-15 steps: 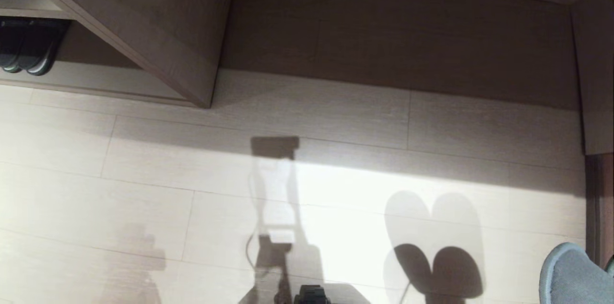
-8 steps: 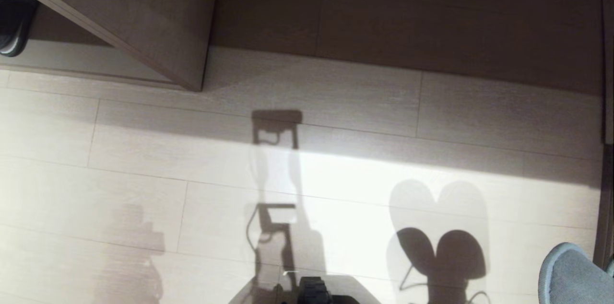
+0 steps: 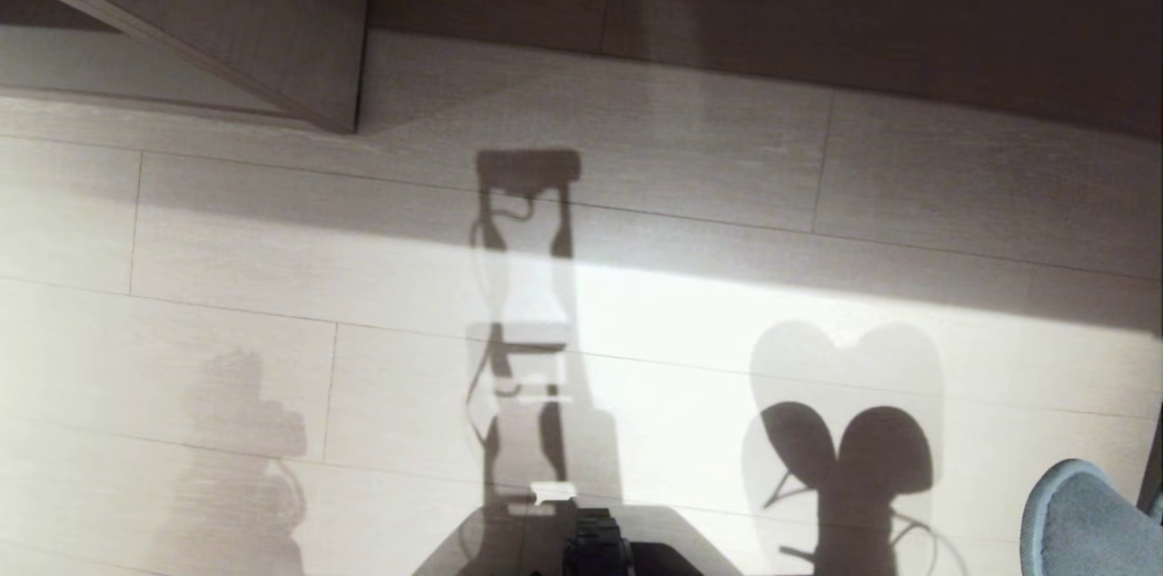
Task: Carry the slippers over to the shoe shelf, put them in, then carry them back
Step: Place the slippers on the floor
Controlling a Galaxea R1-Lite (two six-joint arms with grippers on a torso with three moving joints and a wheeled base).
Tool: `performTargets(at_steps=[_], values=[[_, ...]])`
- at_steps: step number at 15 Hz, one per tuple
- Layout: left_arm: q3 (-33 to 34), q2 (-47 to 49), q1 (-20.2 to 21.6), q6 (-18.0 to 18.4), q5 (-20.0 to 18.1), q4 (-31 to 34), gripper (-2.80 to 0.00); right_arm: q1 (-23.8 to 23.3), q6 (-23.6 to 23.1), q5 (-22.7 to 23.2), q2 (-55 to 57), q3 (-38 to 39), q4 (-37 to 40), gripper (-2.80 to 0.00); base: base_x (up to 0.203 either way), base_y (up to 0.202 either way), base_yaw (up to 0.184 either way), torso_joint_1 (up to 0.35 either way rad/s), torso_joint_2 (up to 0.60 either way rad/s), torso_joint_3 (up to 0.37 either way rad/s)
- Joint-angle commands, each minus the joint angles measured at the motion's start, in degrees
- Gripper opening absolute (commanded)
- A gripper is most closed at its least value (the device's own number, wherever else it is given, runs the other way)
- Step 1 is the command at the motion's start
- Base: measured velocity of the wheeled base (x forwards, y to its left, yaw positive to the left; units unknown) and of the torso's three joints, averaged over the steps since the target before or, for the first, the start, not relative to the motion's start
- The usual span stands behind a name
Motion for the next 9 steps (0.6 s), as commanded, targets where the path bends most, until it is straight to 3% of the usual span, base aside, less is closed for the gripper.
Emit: performTargets(at_steps=[1, 5, 7, 9], values=[[0.1, 0.0, 0.0, 0.0, 0.0, 0.0, -2.80, 0.0, -0.1, 0.2, 1.0, -2.6, 0.7, -2.80, 0.000, 0.000, 0.000, 0.002, 0.00, -0.197], [0.1, 0.0, 0.0, 0.0, 0.0, 0.0, -2.80, 0.0, -0.5, 0.6, 18.3, -11.4, -1.1, -2.80, 0.000, 0.000, 0.000, 0.002, 0.00, -0.199], [0.1, 0.0, 0.0, 0.1, 0.0, 0.0, -2.80, 0.1, -1.4, 0.7, 36.0, -14.1, -10.1, -2.80, 0.000, 0.000, 0.000, 0.005, 0.00, -0.200], [0.1, 0.0, 0.0, 0.1, 0.0, 0.0, -2.80, 0.7, -2.4, 0.4, 55.4, -17.1, -24.4, -2.80, 0.000, 0.000, 0.000, 0.004, 0.00, -0.196]])
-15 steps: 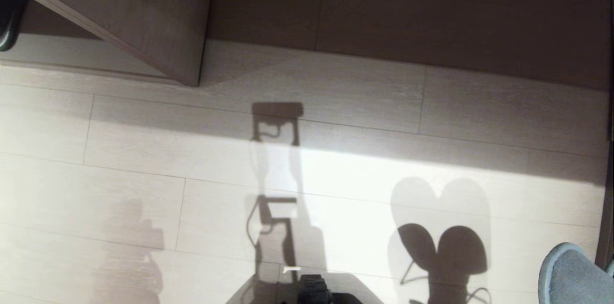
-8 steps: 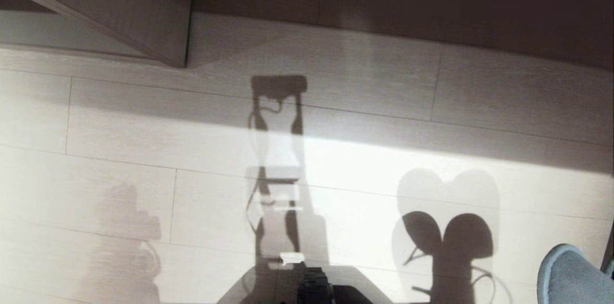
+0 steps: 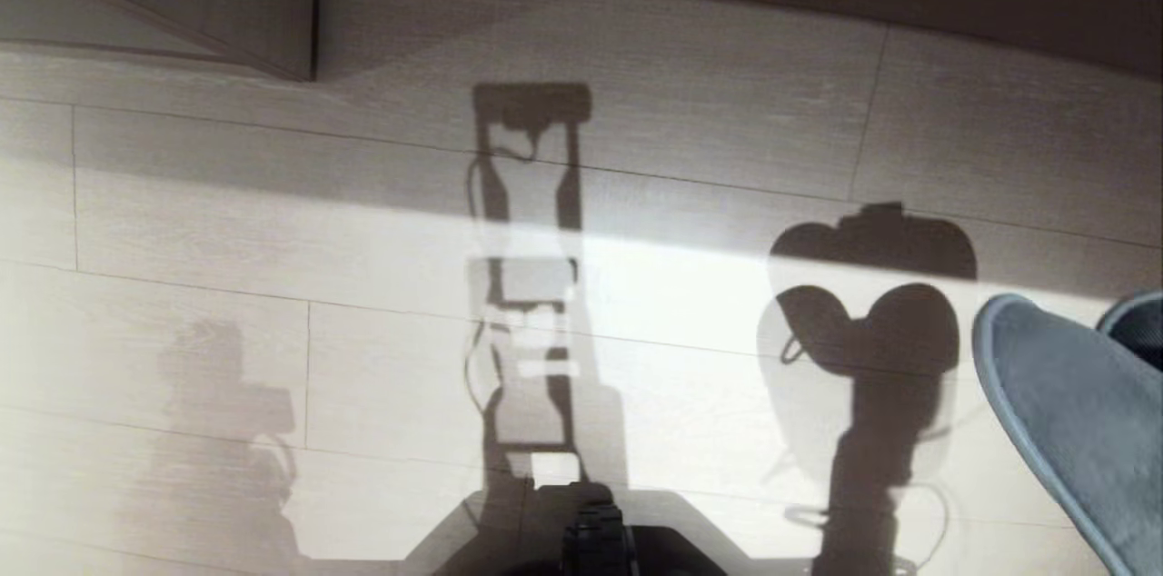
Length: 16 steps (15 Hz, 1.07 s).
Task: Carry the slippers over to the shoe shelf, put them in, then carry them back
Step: Place the slippers on the floor
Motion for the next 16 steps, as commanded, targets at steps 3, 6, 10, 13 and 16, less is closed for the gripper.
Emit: performTargets(at_steps=[3, 6, 10, 13, 16], values=[[0.1, 0.0, 0.0, -0.1, 0.0, 0.0, -2.80, 1.7, -1.3, -0.3, 34.6, -5.6, -28.7, -2.80, 0.000, 0.000, 0.000, 0.005, 0.00, -0.134], [0.1, 0.0, 0.0, 0.0, 0.0, 0.0, -2.80, 4.2, -2.3, -0.6, 53.0, -12.1, -53.2, -2.80, 0.000, 0.000, 0.000, 0.003, 0.00, -0.028], [0.1, 0.0, 0.0, 0.0, 0.0, 0.0, -2.80, 5.3, -2.5, -2.5, 63.3, -17.7, -67.2, 0.00, 0.000, 0.000, 0.000, 0.000, 0.00, 0.000], [0.1, 0.0, 0.0, 0.0, 0.0, 0.0, -2.80, 5.2, -2.1, -4.3, 65.6, -18.1, -68.9, 0.00, 0.000, 0.000, 0.000, 0.000, 0.00, 0.000], [0.1, 0.0, 0.0, -0.1, 0.0, 0.0, -2.80, 5.2, -1.8, -4.1, 66.5, -13.4, -69.0, 0.00, 0.000, 0.000, 0.000, 0.000, 0.00, 0.000]])
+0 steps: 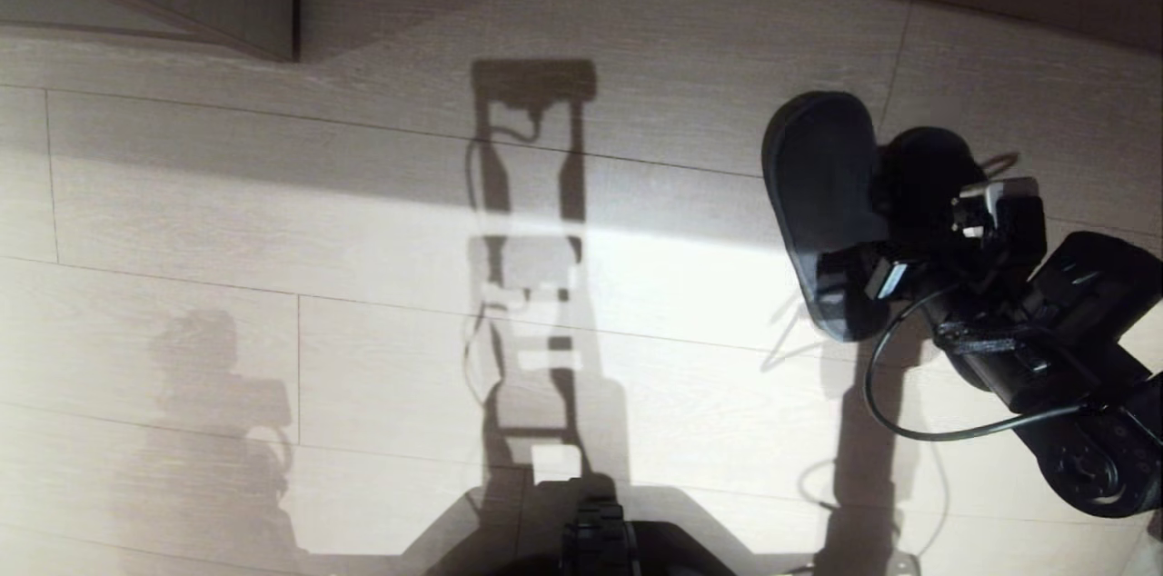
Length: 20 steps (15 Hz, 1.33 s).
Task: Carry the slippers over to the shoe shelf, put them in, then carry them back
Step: Place the slippers on the floor
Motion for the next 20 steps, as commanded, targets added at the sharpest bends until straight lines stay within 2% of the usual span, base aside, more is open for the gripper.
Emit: performTargets(at_steps=[1, 9, 12, 14, 20], values=[[0.1, -0.1, 0.0, 0.1, 0.0, 0.0, -2.80, 0.0, -0.1, 0.1, 0.2, 2.1, -0.5, 0.00, 0.000, 0.000, 0.000, 0.000, 0.00, 0.000], [0.1, 0.0, 0.0, 0.1, 0.0, 0.0, -2.80, -0.1, -2.5, 0.3, -3.3, 7.7, -0.8, 0.00, 0.000, 0.000, 0.000, 0.000, 0.00, 0.000], [0.1, 0.0, 0.0, 0.0, 0.0, 0.0, -2.80, -0.2, -2.6, 0.1, -3.5, 2.0, -0.5, 0.00, 0.000, 0.000, 0.000, 0.000, 0.00, 0.000], [0.1, -0.1, 0.0, 0.0, 0.0, 0.0, -2.80, -0.2, -2.8, -0.1, -4.1, 1.4, -0.5, 0.00, 0.000, 0.000, 0.000, 0.000, 0.00, 0.000], [0.1, -0.1, 0.0, 0.0, 0.0, 0.0, -2.80, -0.2, -0.9, 0.4, -4.4, 9.2, -0.8, 0.00, 0.000, 0.000, 0.000, 0.000, 0.00, 0.000]])
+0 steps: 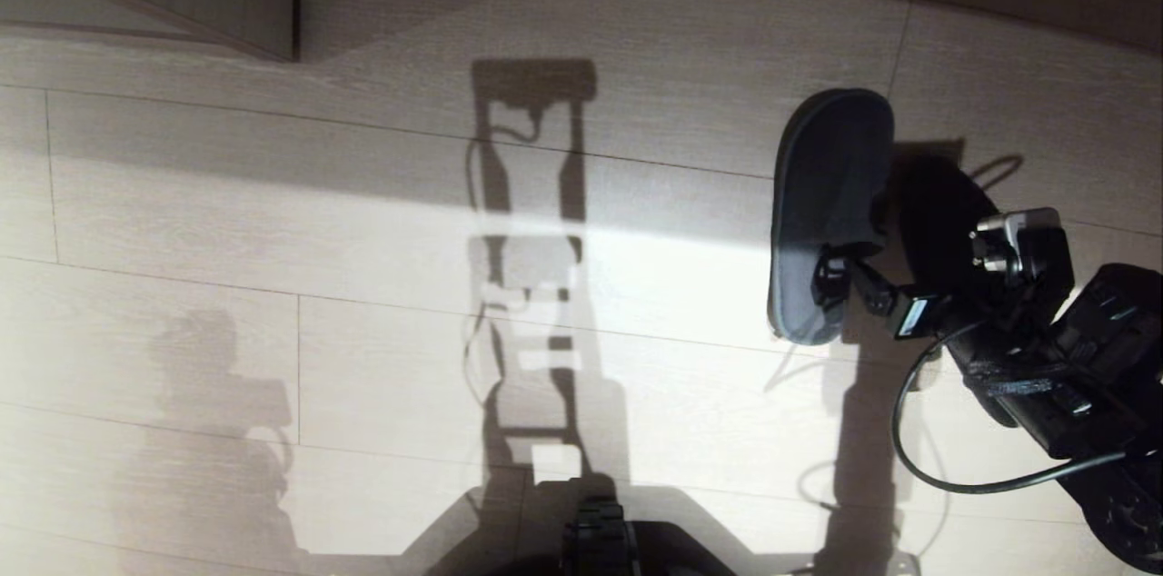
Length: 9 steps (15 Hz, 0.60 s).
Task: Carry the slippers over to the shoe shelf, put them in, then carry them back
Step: Place the slippers on the floor
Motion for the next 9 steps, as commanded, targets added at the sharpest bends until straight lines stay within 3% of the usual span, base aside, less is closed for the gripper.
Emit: performTargets(at_steps=[1, 6, 9], values=[[0.1, -0.1, 0.0, 0.0, 0.0, 0.0, -2.80, 0.0, 0.2, 0.1, -0.3, 1.2, -0.4, 0.00, 0.000, 0.000, 0.000, 0.000, 0.00, 0.000], [0.1, -0.1, 0.0, 0.0, 0.0, 0.0, -2.80, -0.6, 1.2, 0.3, 1.3, 5.0, 3.3, 0.00, 0.000, 0.000, 0.000, 0.000, 0.00, 0.000], [0.1, 0.0, 0.0, 0.0, 0.0, 0.0, -2.80, -2.5, -6.8, -6.7, 0.6, 7.4, 5.0, 0.00, 0.000, 0.000, 0.000, 0.000, 0.00, 0.000]])
